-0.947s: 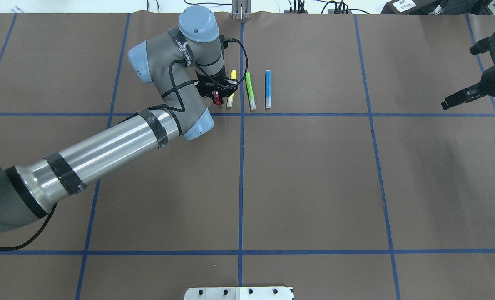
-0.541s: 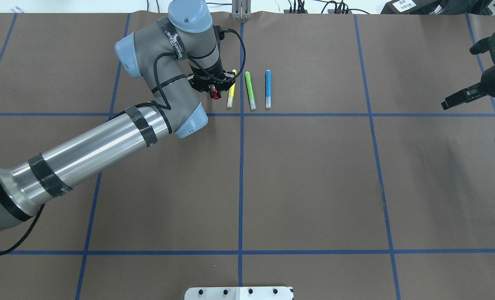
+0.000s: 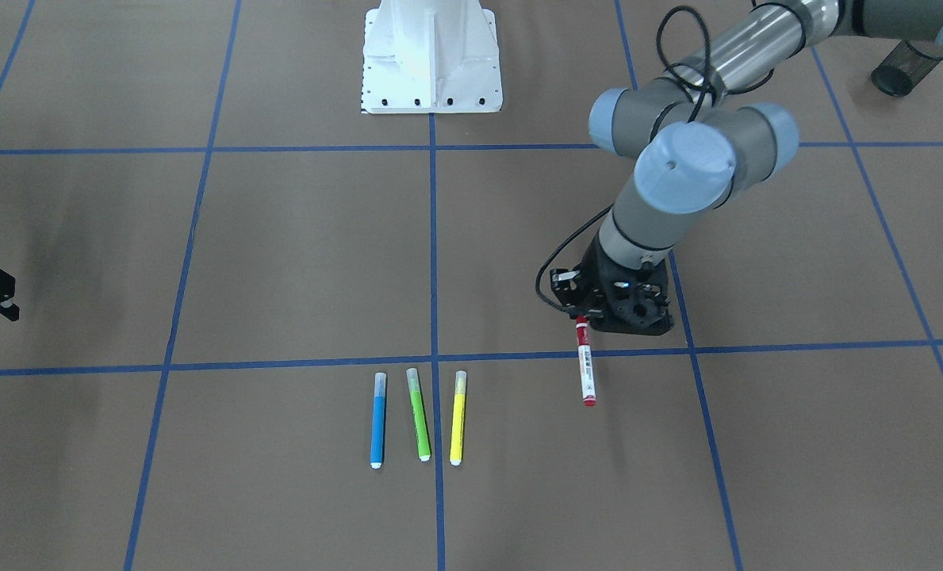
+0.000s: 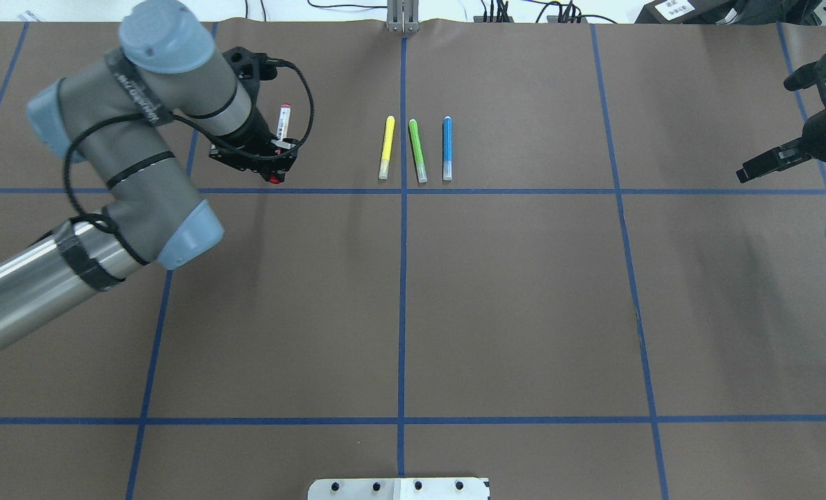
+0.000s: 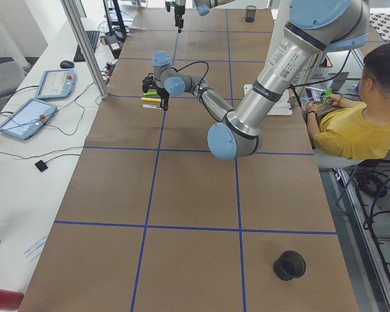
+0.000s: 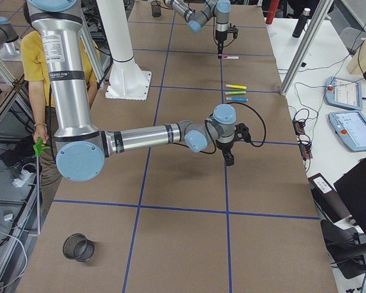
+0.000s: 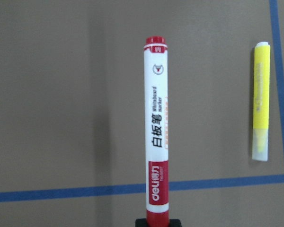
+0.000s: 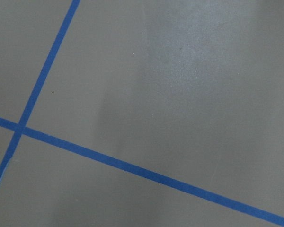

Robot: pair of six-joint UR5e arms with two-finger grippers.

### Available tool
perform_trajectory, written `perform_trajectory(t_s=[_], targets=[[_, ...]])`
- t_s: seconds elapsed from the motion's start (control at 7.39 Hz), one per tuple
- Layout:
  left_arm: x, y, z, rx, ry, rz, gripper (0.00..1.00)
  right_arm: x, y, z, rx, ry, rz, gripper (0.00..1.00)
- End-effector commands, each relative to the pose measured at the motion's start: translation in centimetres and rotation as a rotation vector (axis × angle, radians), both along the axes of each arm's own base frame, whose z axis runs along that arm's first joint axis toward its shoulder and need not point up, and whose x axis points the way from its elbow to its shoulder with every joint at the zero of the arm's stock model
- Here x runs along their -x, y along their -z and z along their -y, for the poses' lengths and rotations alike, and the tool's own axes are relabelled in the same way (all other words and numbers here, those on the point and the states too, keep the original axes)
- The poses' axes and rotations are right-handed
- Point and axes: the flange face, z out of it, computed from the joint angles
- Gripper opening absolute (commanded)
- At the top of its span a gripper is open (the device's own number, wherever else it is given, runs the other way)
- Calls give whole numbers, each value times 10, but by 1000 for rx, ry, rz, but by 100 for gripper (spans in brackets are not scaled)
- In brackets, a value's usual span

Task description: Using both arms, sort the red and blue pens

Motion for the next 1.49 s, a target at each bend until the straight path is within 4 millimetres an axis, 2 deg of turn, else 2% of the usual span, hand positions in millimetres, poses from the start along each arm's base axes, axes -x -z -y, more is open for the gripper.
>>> perform_trajectory(t_s=[0.0,0.14,0.27,0.54,0.81,0.95,1.08,1.35], targets=[[96,-34,-71,-68,-70,59,0,0,-1,0,-1,2,-1,100],[141,-52,-101,-109,-108,94,0,0,-2,0,-1,2,-3,100],[193,-86,-127,-169,-165,143,0,0,-2,0,-1,2,-3,100],[305,-159,-142,-234,-210,260,0,0,-1,-1,-4,3,-1,100],[412,-218,-174,-305,-272,349,0,0,0,-1,-7,2,1,100],[454,-237,-195,-299,-256,405,0,0,0,-1,-11,1,4,100],[488,-258,-218,-259,-251,577,0,0,0,-1,-10,0,4,100],[518,-287,-249,-151,-260,787,0,0,1,-1,-13,0,5,100]])
